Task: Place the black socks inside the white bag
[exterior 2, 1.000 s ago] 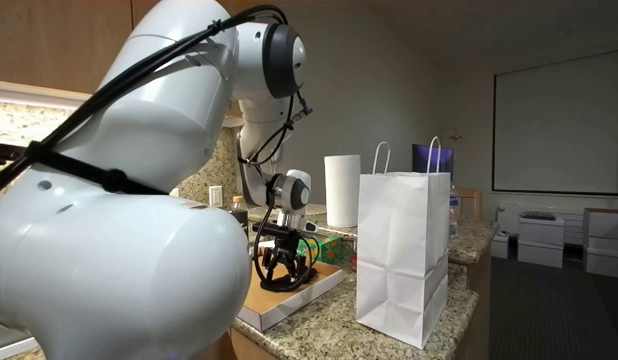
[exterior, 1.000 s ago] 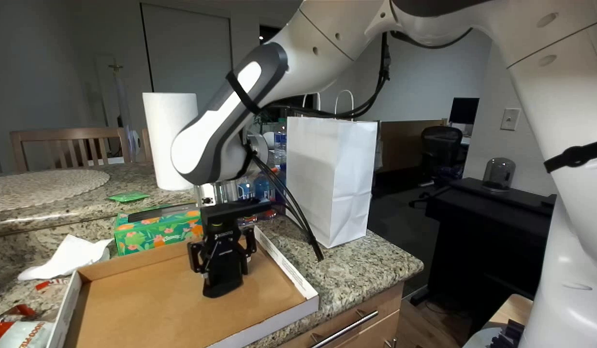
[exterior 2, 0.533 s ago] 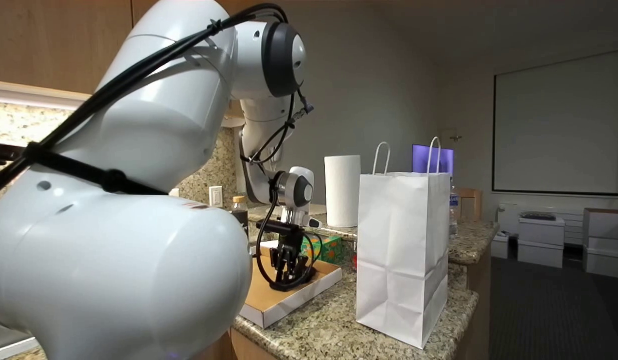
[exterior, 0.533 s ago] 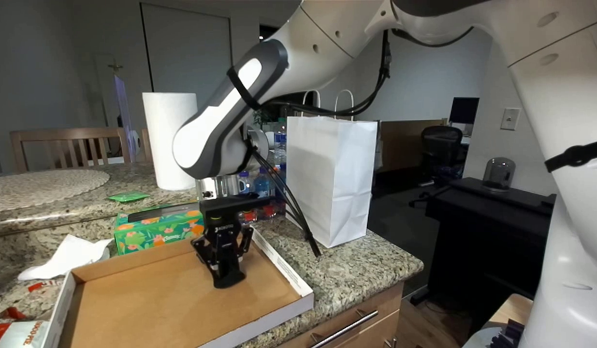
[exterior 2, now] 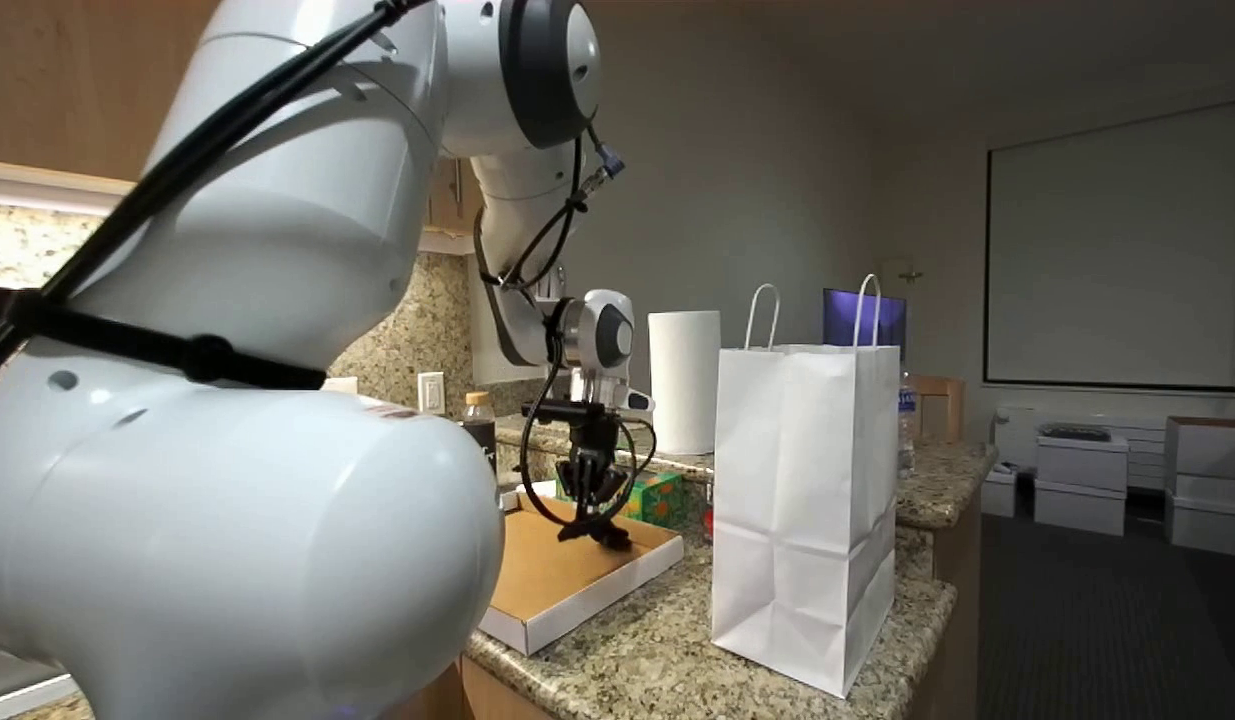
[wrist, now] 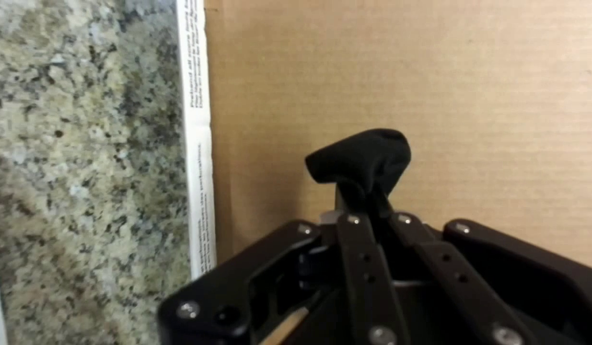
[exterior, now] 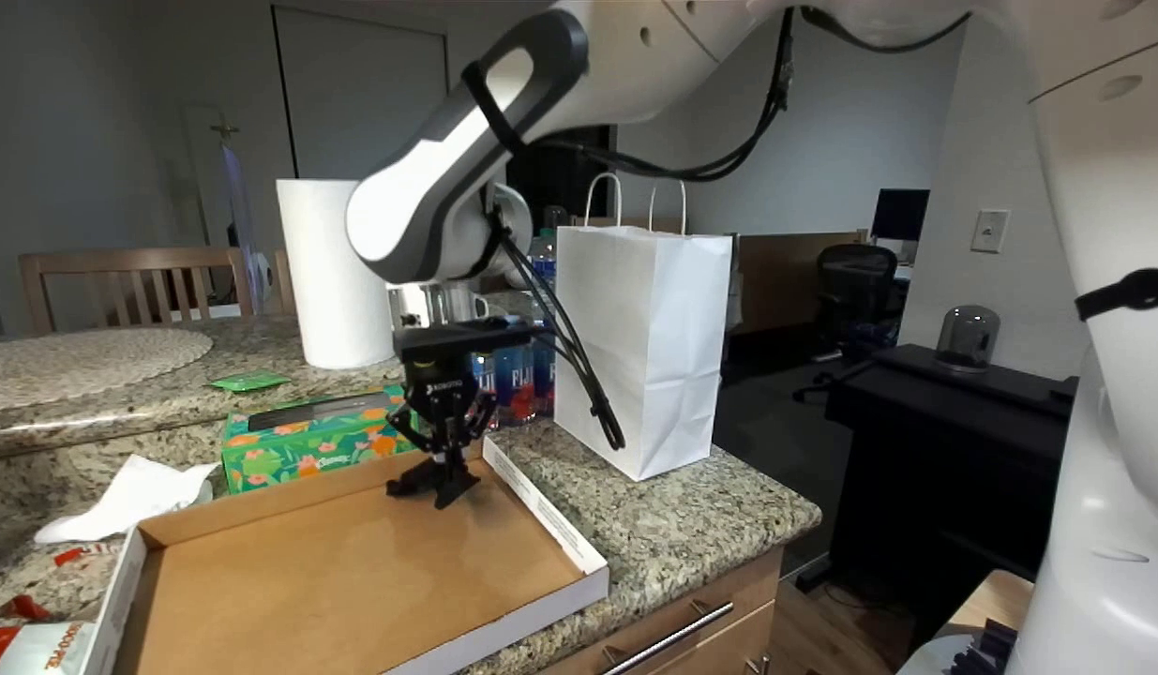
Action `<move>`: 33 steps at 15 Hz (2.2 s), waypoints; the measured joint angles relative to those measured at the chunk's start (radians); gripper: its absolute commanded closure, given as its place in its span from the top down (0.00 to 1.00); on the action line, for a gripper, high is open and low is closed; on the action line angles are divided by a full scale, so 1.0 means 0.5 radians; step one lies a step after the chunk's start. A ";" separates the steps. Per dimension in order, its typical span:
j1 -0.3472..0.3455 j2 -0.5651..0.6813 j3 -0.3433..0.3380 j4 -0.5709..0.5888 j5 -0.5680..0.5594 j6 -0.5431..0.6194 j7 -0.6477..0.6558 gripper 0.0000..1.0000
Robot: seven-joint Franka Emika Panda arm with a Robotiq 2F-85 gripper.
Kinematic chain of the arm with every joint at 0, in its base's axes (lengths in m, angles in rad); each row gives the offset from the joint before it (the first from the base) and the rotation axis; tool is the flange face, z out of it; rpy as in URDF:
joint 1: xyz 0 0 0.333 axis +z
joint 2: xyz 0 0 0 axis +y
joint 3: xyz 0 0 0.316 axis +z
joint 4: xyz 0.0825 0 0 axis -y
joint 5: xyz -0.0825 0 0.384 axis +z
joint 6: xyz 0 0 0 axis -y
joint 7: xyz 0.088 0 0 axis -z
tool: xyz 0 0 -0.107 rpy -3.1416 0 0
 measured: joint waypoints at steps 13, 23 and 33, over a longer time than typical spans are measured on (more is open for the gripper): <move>-0.169 -1.026 0.051 0.399 -0.295 -0.812 -0.309 0.05; -0.604 -1.366 -0.401 0.681 -0.182 -0.894 -0.854 0.05; -0.641 -0.984 -0.505 0.570 -0.121 -1.023 -1.161 0.43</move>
